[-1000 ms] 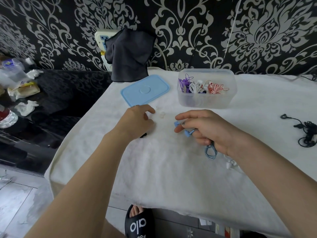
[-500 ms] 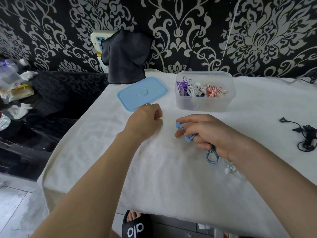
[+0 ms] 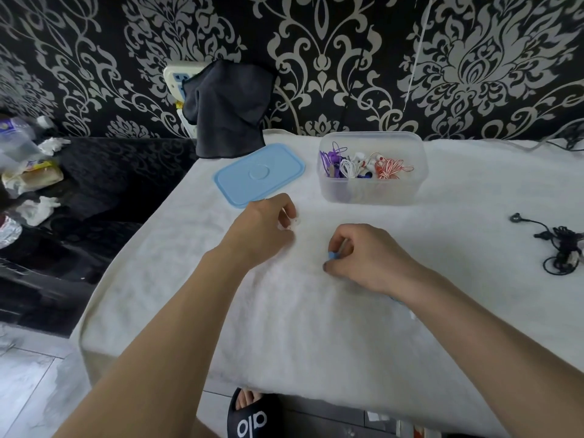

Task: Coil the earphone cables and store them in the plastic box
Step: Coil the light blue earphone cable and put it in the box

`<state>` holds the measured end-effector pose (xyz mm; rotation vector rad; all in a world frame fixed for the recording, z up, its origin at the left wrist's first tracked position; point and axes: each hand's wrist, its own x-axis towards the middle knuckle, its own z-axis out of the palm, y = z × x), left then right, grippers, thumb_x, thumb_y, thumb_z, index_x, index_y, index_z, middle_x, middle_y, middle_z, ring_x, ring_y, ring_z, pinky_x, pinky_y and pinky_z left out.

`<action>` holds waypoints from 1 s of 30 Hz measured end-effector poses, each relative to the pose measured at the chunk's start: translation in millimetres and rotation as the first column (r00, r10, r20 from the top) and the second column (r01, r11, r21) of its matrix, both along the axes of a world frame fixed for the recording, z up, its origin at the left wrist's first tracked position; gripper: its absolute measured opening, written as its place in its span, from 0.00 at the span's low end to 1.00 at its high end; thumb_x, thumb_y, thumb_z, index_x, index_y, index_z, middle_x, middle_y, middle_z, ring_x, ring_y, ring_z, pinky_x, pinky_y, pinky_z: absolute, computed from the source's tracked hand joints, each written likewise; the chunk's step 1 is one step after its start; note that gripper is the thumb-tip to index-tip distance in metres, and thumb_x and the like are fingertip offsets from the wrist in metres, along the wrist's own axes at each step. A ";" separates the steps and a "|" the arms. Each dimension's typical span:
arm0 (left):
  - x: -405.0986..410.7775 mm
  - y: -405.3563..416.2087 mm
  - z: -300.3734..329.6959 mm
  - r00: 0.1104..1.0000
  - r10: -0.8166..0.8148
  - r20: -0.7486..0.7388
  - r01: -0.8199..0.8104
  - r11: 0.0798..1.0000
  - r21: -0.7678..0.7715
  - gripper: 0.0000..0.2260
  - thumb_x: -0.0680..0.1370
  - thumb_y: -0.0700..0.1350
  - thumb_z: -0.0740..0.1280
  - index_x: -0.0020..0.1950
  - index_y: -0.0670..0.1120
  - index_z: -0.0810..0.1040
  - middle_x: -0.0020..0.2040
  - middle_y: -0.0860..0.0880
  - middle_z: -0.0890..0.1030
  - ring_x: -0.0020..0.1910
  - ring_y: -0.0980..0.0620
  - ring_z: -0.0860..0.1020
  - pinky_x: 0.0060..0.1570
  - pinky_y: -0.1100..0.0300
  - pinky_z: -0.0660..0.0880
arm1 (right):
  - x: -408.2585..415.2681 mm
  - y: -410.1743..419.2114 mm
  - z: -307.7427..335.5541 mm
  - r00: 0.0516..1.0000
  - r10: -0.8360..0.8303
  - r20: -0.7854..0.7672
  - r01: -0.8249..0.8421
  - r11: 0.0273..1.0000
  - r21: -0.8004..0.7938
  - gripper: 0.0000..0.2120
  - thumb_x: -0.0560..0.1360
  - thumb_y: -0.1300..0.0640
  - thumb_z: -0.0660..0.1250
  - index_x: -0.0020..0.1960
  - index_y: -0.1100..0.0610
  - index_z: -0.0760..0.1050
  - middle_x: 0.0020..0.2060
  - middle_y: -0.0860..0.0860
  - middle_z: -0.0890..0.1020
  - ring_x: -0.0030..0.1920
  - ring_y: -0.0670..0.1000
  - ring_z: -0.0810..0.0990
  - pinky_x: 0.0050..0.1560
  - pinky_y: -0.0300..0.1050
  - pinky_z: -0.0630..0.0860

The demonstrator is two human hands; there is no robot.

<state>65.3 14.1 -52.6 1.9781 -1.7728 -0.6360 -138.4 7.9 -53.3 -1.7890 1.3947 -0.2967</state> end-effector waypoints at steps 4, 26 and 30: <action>1.9 3.4 -0.6 0.999 -0.001 -0.032 0.001 1.000 -0.005 0.09 0.74 0.37 0.71 0.49 0.49 0.77 0.47 0.51 0.81 0.34 0.57 0.73 0.38 0.65 0.71 | -0.6 -1.5 1.1 1.000 -0.003 0.011 0.004 0.999 -0.036 0.03 0.71 0.56 0.72 0.42 0.51 0.78 0.36 0.46 0.83 0.39 0.48 0.81 0.38 0.42 0.75; 11.3 15.6 17.7 0.911 0.082 -0.404 -0.035 0.992 0.123 0.04 0.80 0.39 0.68 0.52 0.47 0.80 0.41 0.54 0.86 0.33 0.51 0.71 0.35 0.57 0.71 | -1.1 -2.8 35.8 0.898 -0.278 0.342 0.152 0.923 0.352 0.05 0.78 0.61 0.65 0.51 0.59 0.80 0.43 0.54 0.87 0.16 0.44 0.65 0.20 0.35 0.59; 16.6 21.8 9.4 0.966 0.011 -0.257 0.013 0.996 0.091 0.04 0.76 0.41 0.74 0.46 0.47 0.80 0.42 0.54 0.83 0.28 0.59 0.72 0.30 0.68 0.70 | 2.2 -1.6 32.5 0.918 -0.253 0.305 0.145 0.930 0.337 0.06 0.78 0.61 0.65 0.50 0.58 0.80 0.39 0.50 0.87 0.19 0.47 0.65 0.21 0.34 0.60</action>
